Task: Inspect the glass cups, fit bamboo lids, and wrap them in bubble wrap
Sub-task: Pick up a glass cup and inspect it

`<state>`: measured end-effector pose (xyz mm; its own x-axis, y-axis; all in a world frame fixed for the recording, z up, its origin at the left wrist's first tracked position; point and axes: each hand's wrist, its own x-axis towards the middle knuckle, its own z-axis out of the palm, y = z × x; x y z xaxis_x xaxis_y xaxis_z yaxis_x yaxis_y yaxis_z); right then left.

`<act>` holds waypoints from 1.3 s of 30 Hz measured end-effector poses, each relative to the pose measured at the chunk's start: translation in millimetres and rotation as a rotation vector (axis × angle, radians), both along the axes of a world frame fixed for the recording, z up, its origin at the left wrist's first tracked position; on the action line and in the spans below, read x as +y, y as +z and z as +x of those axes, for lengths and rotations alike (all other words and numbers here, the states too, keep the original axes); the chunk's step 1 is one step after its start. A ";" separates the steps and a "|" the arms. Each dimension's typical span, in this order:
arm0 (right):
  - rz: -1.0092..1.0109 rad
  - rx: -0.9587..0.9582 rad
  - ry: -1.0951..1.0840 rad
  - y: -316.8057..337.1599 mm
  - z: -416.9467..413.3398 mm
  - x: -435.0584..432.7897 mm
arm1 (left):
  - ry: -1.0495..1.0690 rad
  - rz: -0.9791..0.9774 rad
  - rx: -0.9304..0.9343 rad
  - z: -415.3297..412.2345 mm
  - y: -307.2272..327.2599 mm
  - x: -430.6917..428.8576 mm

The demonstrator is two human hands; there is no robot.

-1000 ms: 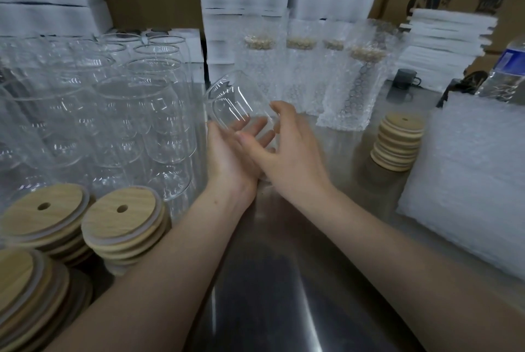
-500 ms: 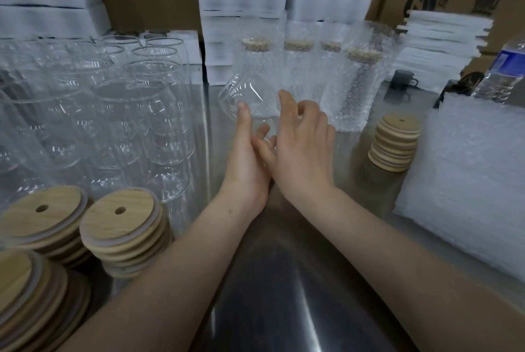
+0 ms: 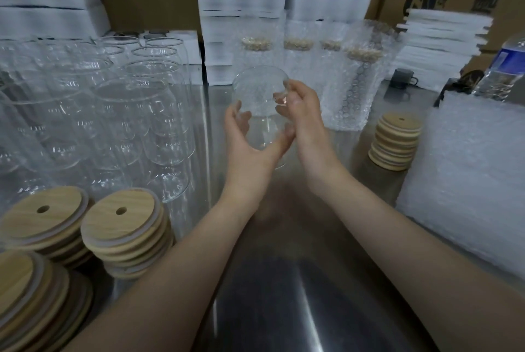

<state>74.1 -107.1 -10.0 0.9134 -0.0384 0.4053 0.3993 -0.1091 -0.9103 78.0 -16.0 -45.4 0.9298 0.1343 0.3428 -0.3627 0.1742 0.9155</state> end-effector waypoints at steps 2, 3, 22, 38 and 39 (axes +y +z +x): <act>0.026 0.032 0.065 4.5 0.4 -1.8 | 0.010 0.023 -0.071 0.6 -1.7 -0.8; 0.039 0.037 0.092 6.9 -0.4 -2.3 | 0.021 0.030 -0.092 0.4 -2.1 -0.4; 0.356 0.079 0.205 13.7 -1.4 -5.2 | 0.303 0.256 -0.243 -8.1 4.0 5.3; 0.455 0.306 0.096 12.9 -0.9 -10.6 | 0.504 0.732 -0.243 -10.5 1.8 7.6; 0.439 0.300 0.085 13.4 -1.8 -9.7 | 0.500 0.738 -0.239 -10.4 1.5 7.8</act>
<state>72.2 -116.8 3.4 0.9938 -0.0662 0.0888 0.1058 0.3293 -0.9383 67.6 -8.2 -43.8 0.7161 0.1718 0.6766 -0.4323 -0.6518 0.6231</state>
